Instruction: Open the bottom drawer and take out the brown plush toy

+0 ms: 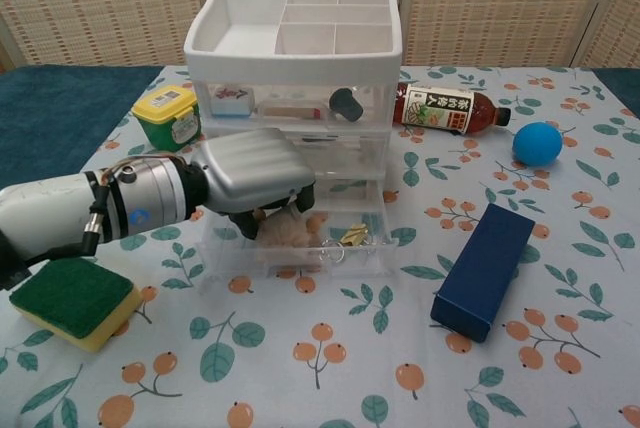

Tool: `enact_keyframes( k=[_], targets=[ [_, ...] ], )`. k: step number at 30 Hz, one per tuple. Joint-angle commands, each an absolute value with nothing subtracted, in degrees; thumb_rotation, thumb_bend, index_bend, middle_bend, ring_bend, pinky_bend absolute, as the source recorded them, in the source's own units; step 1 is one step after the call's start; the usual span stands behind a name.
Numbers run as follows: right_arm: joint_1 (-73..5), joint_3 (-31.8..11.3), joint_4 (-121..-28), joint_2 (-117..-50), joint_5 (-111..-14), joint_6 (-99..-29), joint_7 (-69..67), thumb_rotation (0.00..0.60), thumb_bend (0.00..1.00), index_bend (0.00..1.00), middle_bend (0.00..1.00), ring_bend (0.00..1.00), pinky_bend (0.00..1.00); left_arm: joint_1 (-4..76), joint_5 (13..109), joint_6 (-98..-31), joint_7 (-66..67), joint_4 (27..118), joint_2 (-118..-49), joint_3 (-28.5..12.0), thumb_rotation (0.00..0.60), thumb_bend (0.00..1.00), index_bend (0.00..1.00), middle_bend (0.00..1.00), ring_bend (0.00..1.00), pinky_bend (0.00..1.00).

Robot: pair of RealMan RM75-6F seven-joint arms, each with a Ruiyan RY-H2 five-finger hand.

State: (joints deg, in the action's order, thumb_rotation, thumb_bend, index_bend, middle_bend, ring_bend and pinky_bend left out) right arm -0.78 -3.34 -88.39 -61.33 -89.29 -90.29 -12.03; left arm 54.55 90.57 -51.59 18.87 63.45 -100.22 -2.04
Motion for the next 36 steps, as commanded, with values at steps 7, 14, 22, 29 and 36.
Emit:
enact_keyframes(
  k=[7, 14, 22, 29, 36],
  targets=[
    [-0.64, -3.32, -88.09, -61.47, -89.39, -90.59, -12.37, 0.600, 0.26, 0.01, 0.13, 0.07, 0.15, 52.71, 89.45, -54.06, 17.83, 68.45, -96.70, -2.73, 0.600, 0.31, 0.78, 0.98, 1.00, 1.00],
    [-0.56, -3.30, -88.02, -61.55, -89.57, -90.88, -12.41, 0.600, 0.26, 0.01, 0.13, 0.07, 0.15, 50.65, 89.70, -57.43, 17.57, 72.98, -92.86, -2.72, 0.600, 0.31, 0.78, 0.98, 1.00, 1.00],
    [-0.64, -3.34, -88.27, -61.47, -89.99, -91.16, -12.23, 0.600, 0.26, 0.01, 0.13, 0.07, 0.15, 46.96, 89.78, -62.02, 16.77, 77.35, -87.39, -2.15, 0.600, 0.31, 0.78, 0.98, 1.00, 1.00],
    [-0.90, -3.32, -88.54, -61.49, -90.41, -91.10, -11.93, 0.600, 0.26, 0.01, 0.13, 0.07, 0.15, 43.16, 89.08, -65.28, 15.38, 79.31, -82.59, -1.32, 0.600, 0.31, 0.78, 0.98, 1.00, 1.00],
    [-1.10, -3.28, -88.91, -61.48, -90.82, -91.14, -11.58, 0.600, 0.26, 0.01, 0.13, 0.07, 0.15, 40.14, 87.74, -66.73, 15.48, 78.94, -80.15, -0.83, 0.600, 0.31, 0.78, 0.98, 1.00, 1.00]
  ],
)
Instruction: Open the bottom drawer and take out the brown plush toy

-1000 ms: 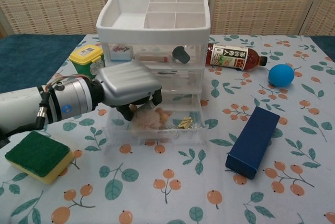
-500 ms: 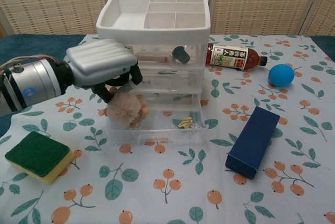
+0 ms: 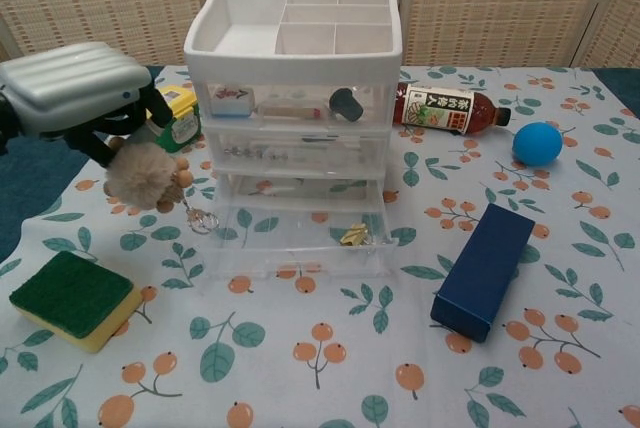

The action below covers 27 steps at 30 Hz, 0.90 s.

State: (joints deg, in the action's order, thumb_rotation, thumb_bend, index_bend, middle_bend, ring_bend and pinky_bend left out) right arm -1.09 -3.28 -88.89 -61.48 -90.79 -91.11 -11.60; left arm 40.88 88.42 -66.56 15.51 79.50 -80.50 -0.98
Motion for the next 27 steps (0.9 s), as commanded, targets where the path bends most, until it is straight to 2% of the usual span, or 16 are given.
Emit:
enact_keyframes(
  k=[1, 17, 22, 27],
  targets=[
    [-1.10, -3.28, -88.93, -61.47, -90.81, -91.16, -11.57, 0.600, 0.26, 0.01, 0.13, 0.07, 0.15, 39.77, 87.23, -66.47, 15.40, 78.39, -80.14, -0.79, 0.600, 0.31, 0.78, 0.98, 1.00, 1.00],
    [-1.00, -3.12, -89.33, -61.25, -90.84, -91.31, -11.25, 0.600, 0.26, 0.01, 0.13, 0.07, 0.15, 37.95, 84.48, -62.79, 15.25, 72.02, -83.32, -0.71, 0.600, 0.31, 0.76, 0.98, 1.00, 1.00],
    [-1.00, -3.12, -89.26, -61.28, -90.70, -91.23, -11.43, 0.600, 0.26, 0.01, 0.13, 0.07, 0.15, 37.57, 82.60, -60.78, 16.24, 70.52, -84.53, -0.93, 0.600, 0.30, 0.56, 0.98, 1.00, 1.00],
    [-1.02, -3.12, -89.12, -61.29, -90.67, -91.20, -11.56, 0.600, 0.26, 0.01, 0.13, 0.07, 0.15, 37.08, 79.61, -58.85, 20.42, 71.20, -84.37, -1.33, 0.600, 0.30, 0.29, 0.95, 0.99, 1.00]
  ],
)
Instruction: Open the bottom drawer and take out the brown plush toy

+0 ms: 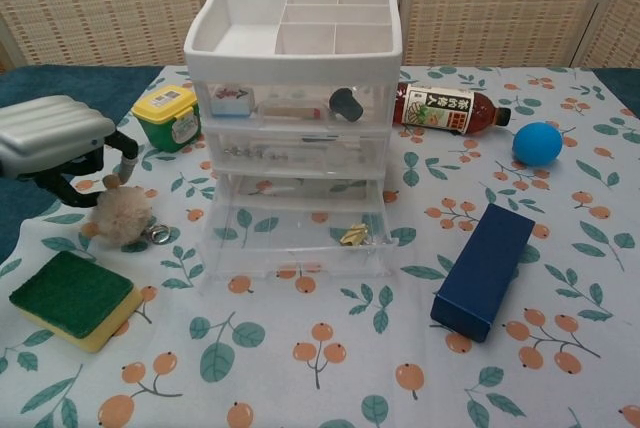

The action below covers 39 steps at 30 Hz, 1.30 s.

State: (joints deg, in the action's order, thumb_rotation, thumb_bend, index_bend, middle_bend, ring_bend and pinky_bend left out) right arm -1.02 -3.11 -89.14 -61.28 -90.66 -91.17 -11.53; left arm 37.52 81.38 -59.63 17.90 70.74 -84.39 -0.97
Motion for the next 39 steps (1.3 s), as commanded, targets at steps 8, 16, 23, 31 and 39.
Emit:
enact_keyframes(
  k=[8, 16, 23, 31, 39],
  targets=[
    [-1.09, -3.17, -89.18, -61.14, -90.69, -91.22, -11.56, 0.600, 0.26, 0.01, 0.13, 0.07, 0.15, 33.67, 74.15, -62.24, 22.62, 76.39, -81.76, -3.78, 0.600, 0.27, 0.09, 0.91, 0.96, 1.00],
    [-1.22, -3.03, -89.08, -60.99, -90.37, -90.53, -11.79, 0.600, 0.26, 0.01, 0.13, 0.07, 0.15, 27.08, 66.00, -67.92, 24.07, 85.07, -76.40, -5.07, 0.600, 0.27, 0.09, 0.78, 0.79, 1.00],
    [-1.76, -2.70, -89.26, -60.84, -90.38, -89.15, -11.79, 0.600, 0.26, 0.01, 0.13, 0.07, 0.15, 22.17, 61.75, -72.39, 24.68, 91.12, -72.40, -4.80, 0.600, 0.23, 0.11, 0.61, 0.62, 0.87],
    [-2.52, -2.24, -89.50, -60.64, -90.79, -87.63, -11.32, 0.600, 0.26, 0.01, 0.13, 0.07, 0.15, 16.35, 66.73, -81.64, 20.33, 92.61, -70.86, -3.94, 0.600, 0.21, 0.11, 0.48, 0.47, 0.62],
    [-2.69, -2.08, -90.17, -60.92, -90.98, -87.54, -10.83, 0.600, 0.26, 0.01, 0.13, 0.07, 0.15, 12.34, 72.21, -88.33, 19.88, 96.17, -68.46, -2.95, 0.600, 0.21, 0.11, 0.48, 0.47, 0.60]
  ],
)
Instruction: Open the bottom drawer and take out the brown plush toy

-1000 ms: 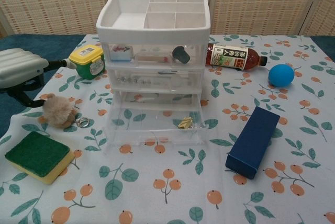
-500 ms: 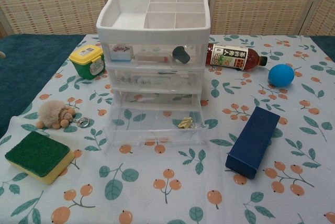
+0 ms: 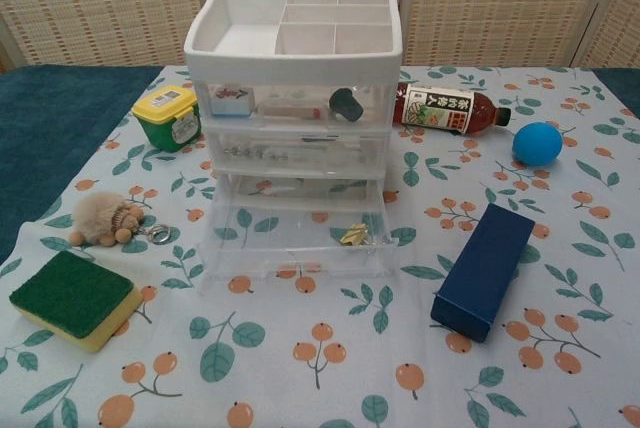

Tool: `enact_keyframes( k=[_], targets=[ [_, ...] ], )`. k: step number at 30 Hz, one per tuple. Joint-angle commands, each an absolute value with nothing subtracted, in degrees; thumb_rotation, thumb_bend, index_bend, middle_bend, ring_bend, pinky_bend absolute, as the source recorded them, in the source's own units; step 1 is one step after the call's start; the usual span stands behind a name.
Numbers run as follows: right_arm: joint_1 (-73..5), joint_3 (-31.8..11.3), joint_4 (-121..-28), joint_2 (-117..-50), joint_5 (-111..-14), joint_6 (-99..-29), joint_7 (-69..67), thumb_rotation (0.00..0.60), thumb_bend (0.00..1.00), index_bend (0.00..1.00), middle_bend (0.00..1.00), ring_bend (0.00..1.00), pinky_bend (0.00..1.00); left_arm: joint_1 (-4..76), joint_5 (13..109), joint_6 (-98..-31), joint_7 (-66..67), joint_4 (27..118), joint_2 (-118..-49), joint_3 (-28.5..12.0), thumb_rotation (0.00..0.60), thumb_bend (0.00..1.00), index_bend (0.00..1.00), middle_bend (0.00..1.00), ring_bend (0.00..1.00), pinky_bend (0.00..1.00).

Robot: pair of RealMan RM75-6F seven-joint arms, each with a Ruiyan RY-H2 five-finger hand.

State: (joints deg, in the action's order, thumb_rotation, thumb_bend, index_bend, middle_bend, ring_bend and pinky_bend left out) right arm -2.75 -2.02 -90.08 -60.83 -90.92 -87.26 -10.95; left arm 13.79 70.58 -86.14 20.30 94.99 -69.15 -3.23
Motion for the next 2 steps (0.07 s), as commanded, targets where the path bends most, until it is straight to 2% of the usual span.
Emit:
enact_keyframes(
  k=[1, 2],
  targets=[
    [-2.63, -2.11, -90.19, -61.00, -91.01, -87.76, -10.79, 0.600, 0.26, 0.01, 0.13, 0.07, 0.15, 11.97, 72.91, -89.09, 19.71, 96.28, -68.52, -2.94, 0.600, 0.21, 0.11, 0.48, 0.47, 0.60],
    [-2.56, -2.13, -90.21, -61.09, -91.03, -87.95, -10.75, 0.600, 0.26, 0.01, 0.13, 0.07, 0.15, 11.68, 73.75, -89.73, 19.56, 96.27, -68.60, -2.87, 0.600, 0.21, 0.12, 0.48, 0.47, 0.60]
  ],
)
